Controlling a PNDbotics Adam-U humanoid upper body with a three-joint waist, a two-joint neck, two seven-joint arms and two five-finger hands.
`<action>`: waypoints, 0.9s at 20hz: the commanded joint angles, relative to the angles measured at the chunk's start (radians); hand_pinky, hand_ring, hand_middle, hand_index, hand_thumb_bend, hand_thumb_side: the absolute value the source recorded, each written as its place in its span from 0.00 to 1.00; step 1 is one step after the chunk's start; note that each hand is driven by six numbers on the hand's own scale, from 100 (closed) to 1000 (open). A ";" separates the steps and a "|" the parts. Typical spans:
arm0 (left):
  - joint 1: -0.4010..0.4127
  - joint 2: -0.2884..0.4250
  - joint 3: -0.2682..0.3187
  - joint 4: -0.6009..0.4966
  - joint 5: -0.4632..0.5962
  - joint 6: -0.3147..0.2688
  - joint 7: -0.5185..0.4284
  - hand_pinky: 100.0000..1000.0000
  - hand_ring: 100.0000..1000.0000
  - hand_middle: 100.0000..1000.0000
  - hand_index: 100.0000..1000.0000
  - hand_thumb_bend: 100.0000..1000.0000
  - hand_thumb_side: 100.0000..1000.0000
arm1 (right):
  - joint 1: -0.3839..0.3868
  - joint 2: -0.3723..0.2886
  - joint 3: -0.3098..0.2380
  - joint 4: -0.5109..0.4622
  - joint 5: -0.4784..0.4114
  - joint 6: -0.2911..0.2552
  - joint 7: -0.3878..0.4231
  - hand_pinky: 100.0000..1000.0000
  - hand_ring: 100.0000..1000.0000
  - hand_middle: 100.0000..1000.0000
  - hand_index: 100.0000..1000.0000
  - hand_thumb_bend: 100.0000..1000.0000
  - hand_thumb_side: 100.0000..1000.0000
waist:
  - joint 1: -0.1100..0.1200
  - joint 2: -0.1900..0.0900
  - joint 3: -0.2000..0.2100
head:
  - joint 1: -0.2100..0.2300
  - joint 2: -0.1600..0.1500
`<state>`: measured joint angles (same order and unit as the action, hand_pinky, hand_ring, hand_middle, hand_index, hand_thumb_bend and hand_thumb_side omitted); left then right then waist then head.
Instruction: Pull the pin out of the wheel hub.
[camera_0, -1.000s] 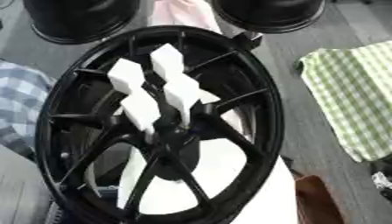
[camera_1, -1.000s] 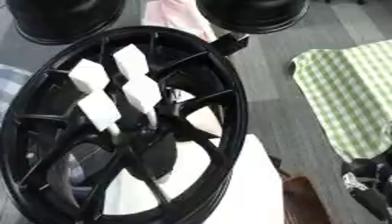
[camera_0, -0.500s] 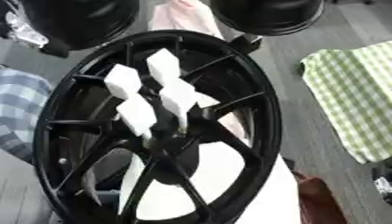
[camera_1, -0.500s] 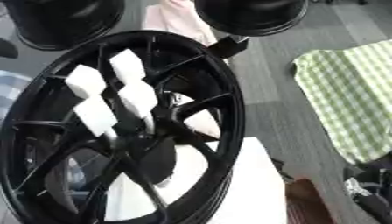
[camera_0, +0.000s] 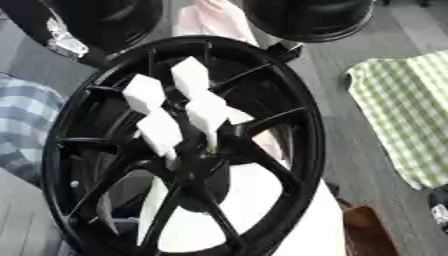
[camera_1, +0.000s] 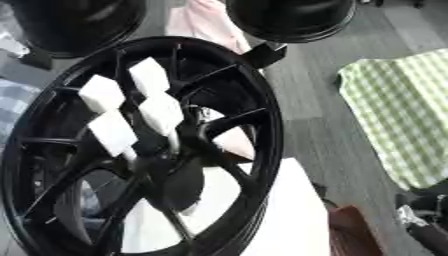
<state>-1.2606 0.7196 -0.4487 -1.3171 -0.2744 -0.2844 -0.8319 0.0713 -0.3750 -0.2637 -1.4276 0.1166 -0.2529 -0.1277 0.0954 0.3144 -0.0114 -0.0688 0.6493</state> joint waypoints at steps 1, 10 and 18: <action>-0.021 0.011 -0.007 0.021 0.010 -0.090 -0.075 0.78 0.74 0.69 0.82 0.61 0.45 | -0.005 -0.025 -0.002 -0.012 0.007 -0.003 0.003 0.48 0.61 0.49 0.69 0.22 0.33 | -0.002 -0.013 -0.003 | 0.002 -0.010; 0.008 0.005 -0.024 0.088 0.144 -0.069 -0.075 0.77 0.73 0.65 0.81 0.68 0.45 | -0.014 -0.027 -0.001 -0.019 0.008 -0.002 0.003 0.48 0.61 0.49 0.69 0.22 0.33 | 0.005 -0.010 -0.015 | -0.010 0.009; 0.060 0.056 -0.034 0.015 0.201 -0.044 -0.075 0.76 0.73 0.67 0.82 0.69 0.41 | -0.028 -0.032 0.000 -0.025 0.002 -0.001 0.003 0.47 0.61 0.49 0.69 0.22 0.32 | 0.012 -0.010 -0.025 | -0.014 0.016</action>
<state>-1.1872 0.7281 -0.4927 -1.2758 -0.0833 -0.2701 -0.8462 0.0471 -0.3756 -0.2628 -1.4311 0.1209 -0.2527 -0.1252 0.1117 0.3214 -0.0368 -0.0790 0.6658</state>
